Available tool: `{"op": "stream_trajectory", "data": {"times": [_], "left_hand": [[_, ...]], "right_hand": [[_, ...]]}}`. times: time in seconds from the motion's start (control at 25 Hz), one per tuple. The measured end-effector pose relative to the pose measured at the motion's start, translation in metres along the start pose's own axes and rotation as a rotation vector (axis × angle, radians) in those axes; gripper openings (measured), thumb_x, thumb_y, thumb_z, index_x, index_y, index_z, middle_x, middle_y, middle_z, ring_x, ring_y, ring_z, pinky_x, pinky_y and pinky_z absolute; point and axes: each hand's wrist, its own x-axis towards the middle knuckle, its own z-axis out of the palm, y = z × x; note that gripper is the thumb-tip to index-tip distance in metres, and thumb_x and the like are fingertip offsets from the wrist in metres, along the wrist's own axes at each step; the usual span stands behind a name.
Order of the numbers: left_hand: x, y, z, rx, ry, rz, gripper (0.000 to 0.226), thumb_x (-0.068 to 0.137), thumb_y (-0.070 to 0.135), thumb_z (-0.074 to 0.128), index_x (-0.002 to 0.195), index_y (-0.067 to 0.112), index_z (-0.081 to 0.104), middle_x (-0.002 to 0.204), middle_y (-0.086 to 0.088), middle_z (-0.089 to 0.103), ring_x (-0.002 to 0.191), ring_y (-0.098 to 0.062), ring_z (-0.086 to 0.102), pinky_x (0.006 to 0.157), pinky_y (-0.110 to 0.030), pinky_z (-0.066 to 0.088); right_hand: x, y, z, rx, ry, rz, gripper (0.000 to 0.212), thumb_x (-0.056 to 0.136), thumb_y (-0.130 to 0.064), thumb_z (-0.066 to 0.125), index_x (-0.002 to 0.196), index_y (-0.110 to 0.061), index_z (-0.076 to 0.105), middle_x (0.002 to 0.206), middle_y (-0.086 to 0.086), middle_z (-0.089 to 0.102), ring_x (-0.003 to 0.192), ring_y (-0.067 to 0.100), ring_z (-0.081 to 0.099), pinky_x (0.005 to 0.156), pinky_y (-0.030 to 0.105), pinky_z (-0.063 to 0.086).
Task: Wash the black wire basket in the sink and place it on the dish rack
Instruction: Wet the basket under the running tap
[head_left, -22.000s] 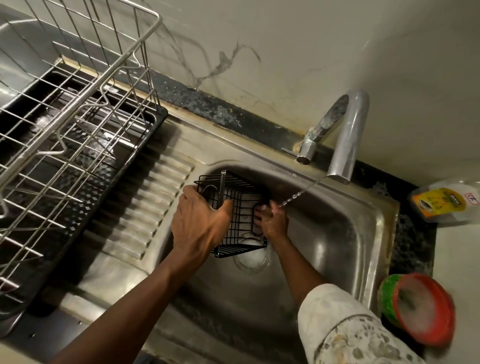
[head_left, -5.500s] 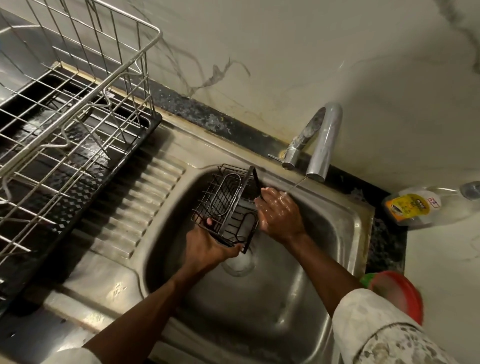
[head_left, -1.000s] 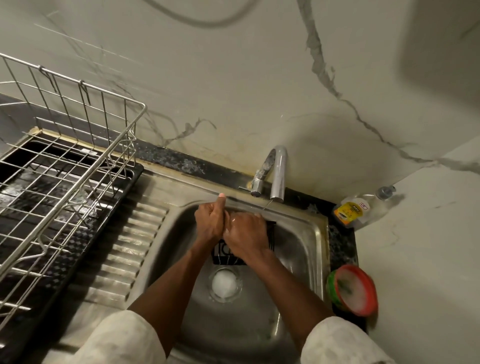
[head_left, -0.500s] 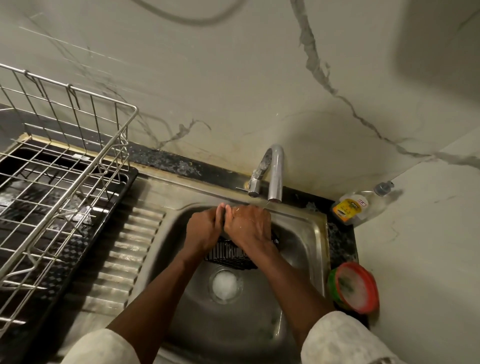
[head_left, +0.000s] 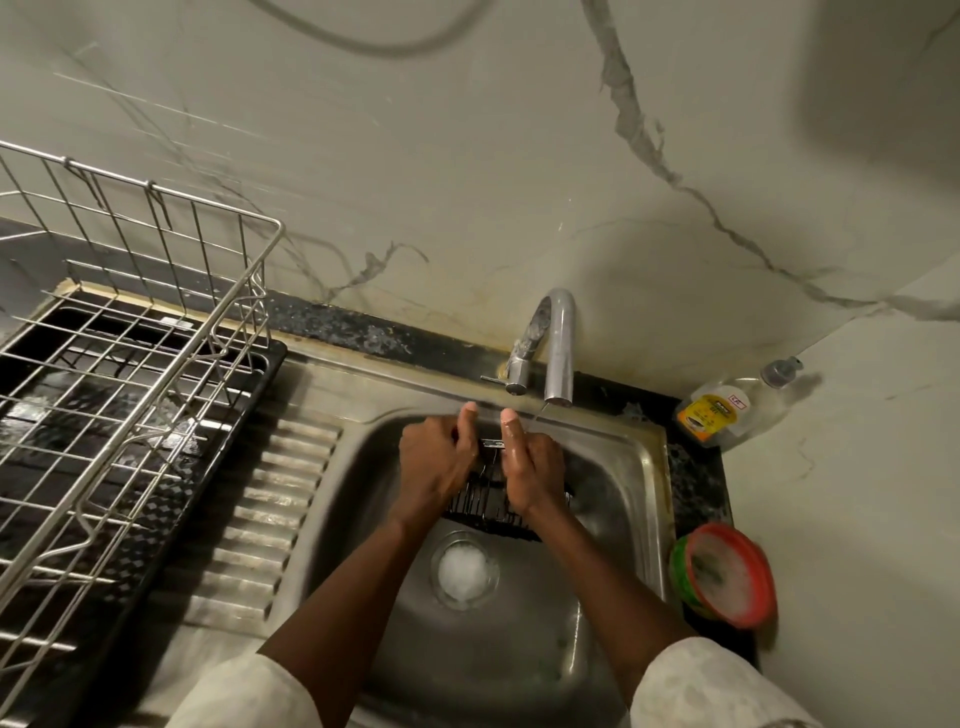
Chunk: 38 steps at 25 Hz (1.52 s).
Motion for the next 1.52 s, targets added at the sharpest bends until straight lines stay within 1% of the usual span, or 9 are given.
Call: {"op": "stream_trajectory", "data": {"times": [0.12,0.4,0.52,0.64,0.76,1.12,1.28,1.36,1.52], "left_hand": [[-0.01,0.02,0.012,0.016,0.043,0.186,0.056,0.111,0.035,0.038,0.065,0.02,0.066,0.053,0.008,0.058,0.044,-0.008,0.055,0.05,-0.02,0.044],[-0.011,0.01,-0.005,0.127,0.034,-0.036,0.056,0.11,0.034,0.041,0.057,0.021,0.056,0.05,0.008,0.058,0.045,-0.006,0.059,0.054,-0.021,0.051],[-0.001,0.011,0.002,0.101,0.018,-0.117,0.056,0.11,0.037,0.04,0.062,0.017,0.061,0.054,0.005,0.06,0.049,-0.009,0.061,0.055,-0.021,0.05],[0.002,0.005,0.007,0.117,0.035,-0.162,0.055,0.109,0.038,0.043,0.059,0.018,0.057,0.053,0.006,0.057,0.046,-0.008,0.055,0.05,-0.021,0.038],[-0.005,0.001,0.007,0.109,0.086,-0.198,0.058,0.108,0.035,0.044,0.055,0.015,0.055,0.05,0.007,0.056,0.042,-0.006,0.052,0.044,-0.015,0.034],[-0.007,0.022,0.012,0.132,-0.007,-0.074,0.06,0.109,0.038,0.035,0.059,0.016,0.06,0.053,0.001,0.062,0.044,-0.015,0.062,0.05,-0.03,0.057],[0.009,0.018,0.006,0.186,0.035,-0.135,0.063,0.101,0.046,0.031,0.056,0.012,0.06,0.054,-0.004,0.06,0.049,-0.02,0.059,0.06,-0.034,0.053],[0.005,0.011,0.0,0.208,0.038,-0.124,0.059,0.106,0.036,0.039,0.055,0.013,0.058,0.05,0.002,0.055,0.045,-0.012,0.054,0.055,-0.029,0.049],[-0.005,0.005,0.001,0.112,-0.002,-0.097,0.058,0.11,0.03,0.039,0.057,0.015,0.058,0.048,0.002,0.057,0.04,-0.011,0.057,0.043,-0.017,0.047]], "right_hand": [[0.008,-0.005,0.016,0.122,0.072,0.117,0.059,0.104,-0.056,0.034,0.079,-0.015,0.069,0.079,-0.002,0.066,0.078,0.006,0.06,0.076,0.027,0.044],[0.015,0.032,0.012,-0.163,0.007,0.079,0.066,0.107,-0.051,0.025,0.068,-0.016,0.065,0.07,-0.003,0.066,0.077,0.014,0.066,0.074,0.029,0.048],[0.02,0.027,0.029,-0.041,0.033,0.144,0.076,0.097,-0.071,0.02,0.078,-0.015,0.067,0.078,0.002,0.068,0.075,0.013,0.065,0.07,0.029,0.051],[0.008,0.013,0.05,0.078,-0.036,0.143,0.09,0.086,-0.087,0.01,0.1,-0.023,0.071,0.105,0.005,0.07,0.102,0.02,0.063,0.093,0.045,0.052],[0.005,0.004,0.041,-0.113,-0.168,-0.017,0.077,0.098,-0.071,0.013,0.109,-0.019,0.069,0.108,0.008,0.071,0.11,0.024,0.06,0.107,0.047,0.04],[0.023,0.082,-0.001,-0.184,0.086,0.262,0.071,0.107,-0.052,0.024,0.082,-0.008,0.074,0.084,0.014,0.072,0.082,0.024,0.067,0.071,0.021,0.043],[0.014,0.014,0.048,-0.166,-0.009,0.086,0.074,0.102,-0.065,0.018,0.109,-0.015,0.071,0.111,0.008,0.068,0.106,0.021,0.06,0.096,0.033,0.046],[0.015,0.026,0.039,-0.32,-0.087,-0.049,0.066,0.106,-0.057,0.019,0.099,-0.018,0.072,0.098,0.006,0.072,0.096,0.021,0.064,0.091,0.034,0.045],[0.027,0.08,-0.003,-0.328,-0.015,0.268,0.075,0.102,-0.064,0.016,0.084,-0.015,0.07,0.09,0.01,0.07,0.091,0.027,0.065,0.089,0.038,0.05]]}}
